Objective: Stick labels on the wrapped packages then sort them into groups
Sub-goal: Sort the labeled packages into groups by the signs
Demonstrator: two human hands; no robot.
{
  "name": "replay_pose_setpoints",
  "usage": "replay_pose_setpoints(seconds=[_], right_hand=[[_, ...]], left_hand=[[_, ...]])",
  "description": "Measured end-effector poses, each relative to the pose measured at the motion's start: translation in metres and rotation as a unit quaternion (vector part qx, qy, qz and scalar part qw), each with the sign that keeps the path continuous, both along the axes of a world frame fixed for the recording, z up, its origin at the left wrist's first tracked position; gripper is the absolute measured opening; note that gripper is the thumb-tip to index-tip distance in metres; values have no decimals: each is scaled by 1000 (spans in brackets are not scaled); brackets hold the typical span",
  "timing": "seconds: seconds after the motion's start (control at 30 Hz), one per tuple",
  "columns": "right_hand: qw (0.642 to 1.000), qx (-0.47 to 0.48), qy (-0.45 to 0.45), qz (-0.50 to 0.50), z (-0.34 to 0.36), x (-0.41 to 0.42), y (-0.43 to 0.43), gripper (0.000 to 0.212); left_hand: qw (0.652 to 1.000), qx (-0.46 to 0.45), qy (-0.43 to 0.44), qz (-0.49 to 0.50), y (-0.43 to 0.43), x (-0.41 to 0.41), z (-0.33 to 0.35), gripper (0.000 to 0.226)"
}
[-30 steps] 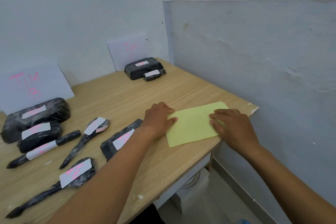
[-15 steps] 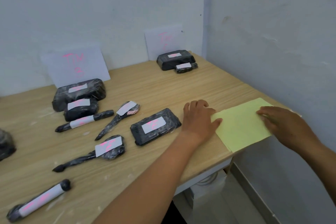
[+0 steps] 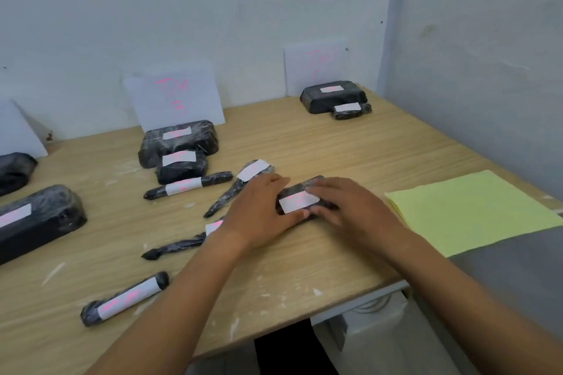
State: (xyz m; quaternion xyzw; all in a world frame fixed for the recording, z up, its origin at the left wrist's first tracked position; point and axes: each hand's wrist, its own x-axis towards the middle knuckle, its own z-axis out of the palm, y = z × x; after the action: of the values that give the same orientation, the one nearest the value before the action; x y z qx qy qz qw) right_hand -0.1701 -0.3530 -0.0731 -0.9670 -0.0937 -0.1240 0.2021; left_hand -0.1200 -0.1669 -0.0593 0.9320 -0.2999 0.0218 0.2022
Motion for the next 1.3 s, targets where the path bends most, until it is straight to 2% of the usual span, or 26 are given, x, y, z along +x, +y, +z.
replay_pose_setpoints(seconds=[0.1,0.2,0.33,0.47,0.57,0.67,0.87,1.1,1.2,1.3], right_hand=[[996,-65,-8,60,-7,5,16,39],[995,-76,4,62,-5,7,16,49],[993,-94,62,32,-6,10,1,50],[989,-126,73,10,-6,12,-16,84],[979,-173,102,-20,-6,20,-38,68],[975,-176,126,-41,-4,29,-56,59],[977,-148,131,-82,-3,65,-95,56],[987,-52,107,-104,-16,114,-150,57],[988,3,94,-120,-15,130,-163,61],[988,33,77,-130,-14,142,-175,58]], left_hand=[[999,15,29,2,16,0,0,83],[999,25,37,-13,18,3,2,87],[994,90,-2,-61,5,8,0,68],[987,145,2,-62,-22,9,-8,71],[987,150,-14,-61,-48,17,-16,62],[985,156,-24,-64,-69,30,-21,57],[992,108,35,-61,-115,70,-19,59],[995,72,33,-54,-164,119,-29,58],[998,57,16,-36,-179,137,-32,64],[999,33,20,-11,-185,147,-34,81]])
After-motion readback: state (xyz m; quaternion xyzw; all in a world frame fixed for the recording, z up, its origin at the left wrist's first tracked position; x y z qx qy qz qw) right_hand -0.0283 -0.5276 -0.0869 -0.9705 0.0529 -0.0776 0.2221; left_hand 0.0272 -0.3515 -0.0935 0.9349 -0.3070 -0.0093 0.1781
